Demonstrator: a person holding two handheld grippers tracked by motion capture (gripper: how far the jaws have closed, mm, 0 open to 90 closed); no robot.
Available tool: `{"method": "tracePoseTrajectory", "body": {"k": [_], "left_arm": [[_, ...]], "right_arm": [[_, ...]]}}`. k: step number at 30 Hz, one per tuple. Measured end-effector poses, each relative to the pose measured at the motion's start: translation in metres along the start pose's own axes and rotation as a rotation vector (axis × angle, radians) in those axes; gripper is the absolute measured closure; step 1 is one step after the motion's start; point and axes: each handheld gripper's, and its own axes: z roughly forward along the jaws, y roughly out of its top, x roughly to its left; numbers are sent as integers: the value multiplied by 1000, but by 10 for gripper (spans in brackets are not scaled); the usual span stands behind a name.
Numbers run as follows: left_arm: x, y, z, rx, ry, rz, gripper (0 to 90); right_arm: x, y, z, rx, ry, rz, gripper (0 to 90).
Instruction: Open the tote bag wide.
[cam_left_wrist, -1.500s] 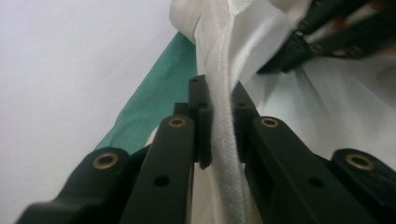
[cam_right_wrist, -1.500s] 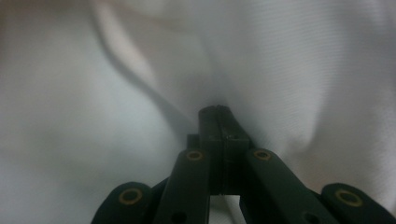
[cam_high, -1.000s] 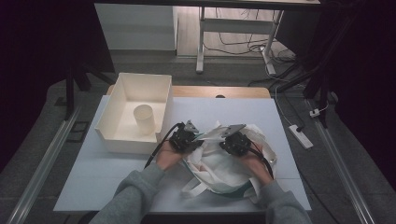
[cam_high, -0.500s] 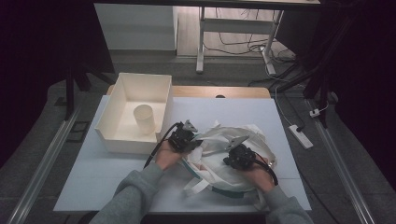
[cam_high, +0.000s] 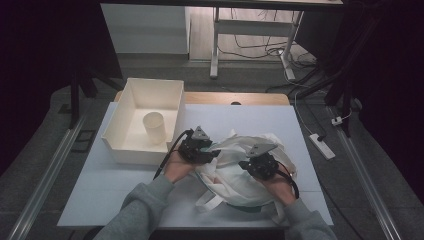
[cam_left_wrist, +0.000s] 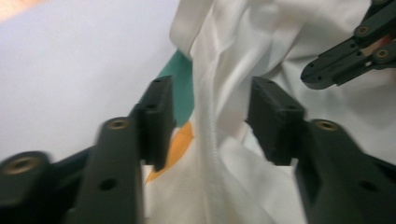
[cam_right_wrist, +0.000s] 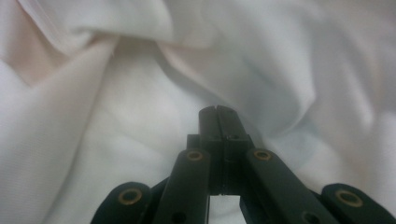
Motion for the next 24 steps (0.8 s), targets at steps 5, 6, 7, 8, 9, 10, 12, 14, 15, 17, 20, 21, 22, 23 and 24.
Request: {"method": "tracePoseTrajectory", "body": {"k": [5,6,7,8,9,10,12,14,15,17,20,21,22,23,24], "left_arm": [[-6,3,-20,-30,-47,10,411],[-7,2,-24,-33,-58,9,409],[-8,2,-27,-31,-69,12,409],[-8,2,-30,-29,-82,15,408],[-9,2,-31,-29,-87,17,408],[-9,2,-33,-30,-94,20,408],[-10,1,-36,-28,-101,26,406],[-10,1,-37,-24,-104,32,405],[-10,1,-38,-25,-108,31,403],[-10,0,-42,-23,-116,44,402],[-10,-1,-48,-22,-129,55,402],[-10,-1,-51,-22,-131,58,401],[-10,-2,-54,-25,-129,56,397],[-10,-2,-56,-28,-129,53,392],[-9,-2,-59,-30,-129,53,390]], "right_arm": [[-4,-2,-15,-73,21,17,900],[-5,-3,-18,-82,27,24,900],[-6,-4,-20,-92,28,27,900],[-8,-5,-22,-98,31,34,880],[-10,-7,-25,-108,27,49,843],[-11,-7,-26,-114,27,56,813],[-12,-8,-29,-125,24,66,762],[-12,-9,-31,-136,14,68,696],[-12,-9,-33,-142,9,70,661],[-11,-11,-37,-159,-6,78,589],[-13,-13,-44,-192,-14,90,539],[-13,-14,-47,-197,-16,98,525],[-14,-15,-50,-205,-19,105,519],[-14,-17,-53,-214,-20,108,516],[-14,-18,-55,-220,-22,107,513]]}}
